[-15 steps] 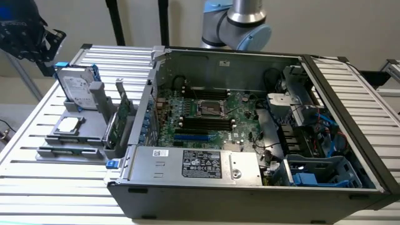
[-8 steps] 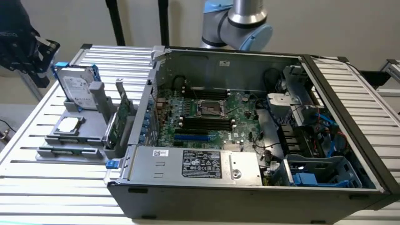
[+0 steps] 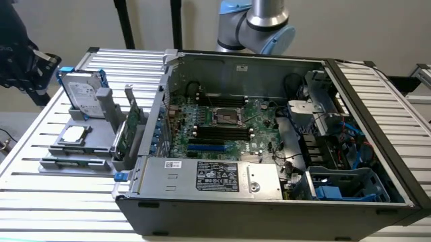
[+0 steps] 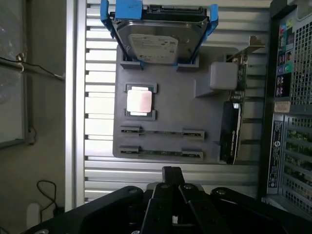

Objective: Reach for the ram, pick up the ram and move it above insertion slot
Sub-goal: 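Reach for the ram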

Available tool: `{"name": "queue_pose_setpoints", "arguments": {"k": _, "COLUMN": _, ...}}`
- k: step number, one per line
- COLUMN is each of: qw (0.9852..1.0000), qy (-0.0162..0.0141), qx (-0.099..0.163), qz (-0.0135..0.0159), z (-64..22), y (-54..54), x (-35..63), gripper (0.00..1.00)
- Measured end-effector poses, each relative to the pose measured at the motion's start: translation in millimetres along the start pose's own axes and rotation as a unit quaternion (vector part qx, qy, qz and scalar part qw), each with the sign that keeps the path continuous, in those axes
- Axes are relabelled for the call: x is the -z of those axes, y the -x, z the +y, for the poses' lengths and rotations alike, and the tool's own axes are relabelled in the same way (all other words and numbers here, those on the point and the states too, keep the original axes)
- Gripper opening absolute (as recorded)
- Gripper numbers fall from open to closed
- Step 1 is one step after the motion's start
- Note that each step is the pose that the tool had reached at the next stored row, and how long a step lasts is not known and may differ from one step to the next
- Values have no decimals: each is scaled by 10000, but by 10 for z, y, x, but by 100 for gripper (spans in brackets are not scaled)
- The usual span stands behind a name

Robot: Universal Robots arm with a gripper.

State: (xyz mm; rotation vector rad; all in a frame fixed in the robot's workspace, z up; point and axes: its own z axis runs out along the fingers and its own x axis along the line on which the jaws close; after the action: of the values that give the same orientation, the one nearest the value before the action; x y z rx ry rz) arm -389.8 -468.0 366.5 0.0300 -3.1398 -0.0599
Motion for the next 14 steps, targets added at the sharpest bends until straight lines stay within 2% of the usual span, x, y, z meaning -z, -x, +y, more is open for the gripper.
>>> {"name": "queue_pose_setpoints", "arguments": {"k": 3, "qw": 10000, "qy": 1, "qx": 0, "qz": 7, "z": -21, "y": 8, "x": 1, "gripper": 11}}
{"name": "queue_pose_setpoints", "arguments": {"k": 5, "qw": 10000, "qy": 1, "qx": 63, "qz": 37, "z": -21, "y": 8, "x": 0, "gripper": 11}}
{"name": "queue_pose_setpoints", "arguments": {"k": 8, "qw": 9996, "qy": 1, "qx": 290, "qz": 68, "z": -21, "y": 8, "x": 0, "gripper": 11}}
{"name": "queue_pose_setpoints", "arguments": {"k": 11, "qw": 9985, "qy": 0, "qx": 532, "qz": 93, "z": -22, "y": 8, "x": 1, "gripper": 11}}
{"name": "queue_pose_setpoints", "arguments": {"k": 14, "qw": 9969, "qy": -2, "qx": 784, "qz": 110, "z": -22, "y": 8, "x": 1, "gripper": 11}}
